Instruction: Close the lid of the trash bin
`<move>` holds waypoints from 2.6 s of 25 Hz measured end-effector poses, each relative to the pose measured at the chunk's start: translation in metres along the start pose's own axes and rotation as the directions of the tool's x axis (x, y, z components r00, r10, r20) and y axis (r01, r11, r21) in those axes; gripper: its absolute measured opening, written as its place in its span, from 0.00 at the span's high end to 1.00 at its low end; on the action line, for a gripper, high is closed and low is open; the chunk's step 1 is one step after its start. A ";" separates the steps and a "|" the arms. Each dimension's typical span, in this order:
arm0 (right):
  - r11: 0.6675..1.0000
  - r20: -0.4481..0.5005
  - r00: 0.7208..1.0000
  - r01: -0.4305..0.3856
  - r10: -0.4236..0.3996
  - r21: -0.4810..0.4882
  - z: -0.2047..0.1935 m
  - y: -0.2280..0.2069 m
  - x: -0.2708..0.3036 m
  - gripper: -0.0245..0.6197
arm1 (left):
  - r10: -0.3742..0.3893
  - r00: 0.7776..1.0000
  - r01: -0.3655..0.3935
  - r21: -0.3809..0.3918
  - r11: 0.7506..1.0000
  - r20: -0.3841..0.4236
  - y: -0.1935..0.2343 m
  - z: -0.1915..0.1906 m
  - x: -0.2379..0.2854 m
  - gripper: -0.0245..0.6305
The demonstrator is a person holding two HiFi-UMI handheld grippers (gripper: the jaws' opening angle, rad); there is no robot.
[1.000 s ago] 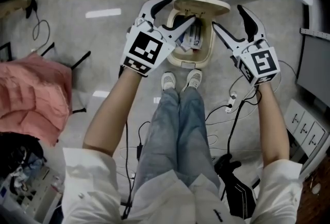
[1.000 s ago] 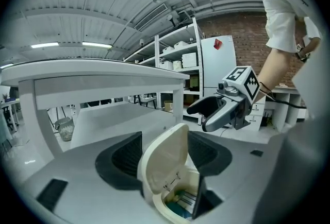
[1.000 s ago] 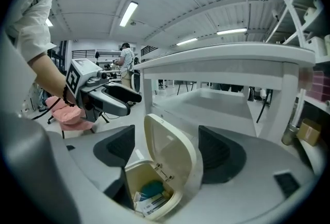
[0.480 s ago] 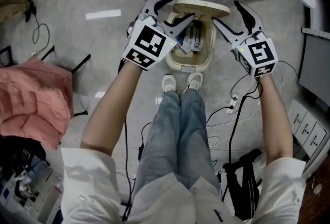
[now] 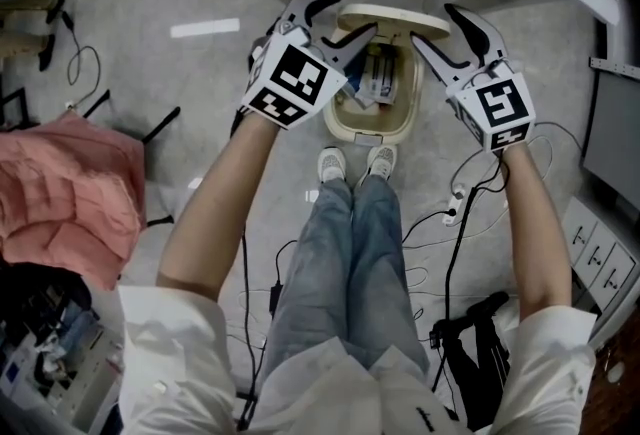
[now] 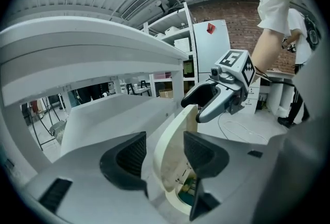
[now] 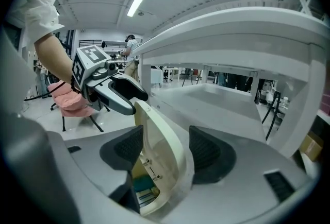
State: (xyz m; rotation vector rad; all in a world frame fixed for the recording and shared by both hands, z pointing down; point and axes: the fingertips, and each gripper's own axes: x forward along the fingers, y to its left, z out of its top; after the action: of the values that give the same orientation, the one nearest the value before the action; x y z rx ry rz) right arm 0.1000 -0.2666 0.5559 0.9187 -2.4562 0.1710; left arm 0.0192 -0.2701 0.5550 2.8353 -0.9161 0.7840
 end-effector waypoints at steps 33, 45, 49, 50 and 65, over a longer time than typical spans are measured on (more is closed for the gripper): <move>0.990 -0.076 0.996 -0.065 0.056 -0.122 -0.020 0.049 -0.021 0.72 | -0.156 0.980 0.186 0.306 0.934 -0.120 -0.053 -0.025 -0.017 0.82; 0.984 -0.125 0.989 -0.092 0.073 -0.150 -0.042 0.084 -0.036 0.72 | -0.199 0.967 0.246 0.370 0.896 -0.159 -0.089 -0.046 -0.034 0.81; 0.984 -0.148 0.986 -0.095 0.073 -0.151 -0.050 0.094 -0.041 0.71 | -0.217 0.963 0.263 0.369 0.892 -0.161 -0.100 -0.053 -0.039 0.81; 0.984 -0.155 0.985 -0.095 0.071 -0.150 -0.052 0.097 -0.042 0.71 | -0.220 0.962 0.266 0.370 0.890 -0.161 -0.101 -0.055 -0.040 0.80; 0.986 -0.195 0.979 -0.084 0.055 -0.145 -0.077 0.120 -0.045 0.70 | -0.229 0.962 0.270 0.395 0.878 -0.149 -0.123 -0.076 -0.046 0.78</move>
State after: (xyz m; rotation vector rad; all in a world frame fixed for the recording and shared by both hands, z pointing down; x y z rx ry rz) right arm 0.0833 -0.1270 0.6065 0.7165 -2.2899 0.0891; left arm 0.0218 -0.1290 0.6100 3.1361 -0.3872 1.1889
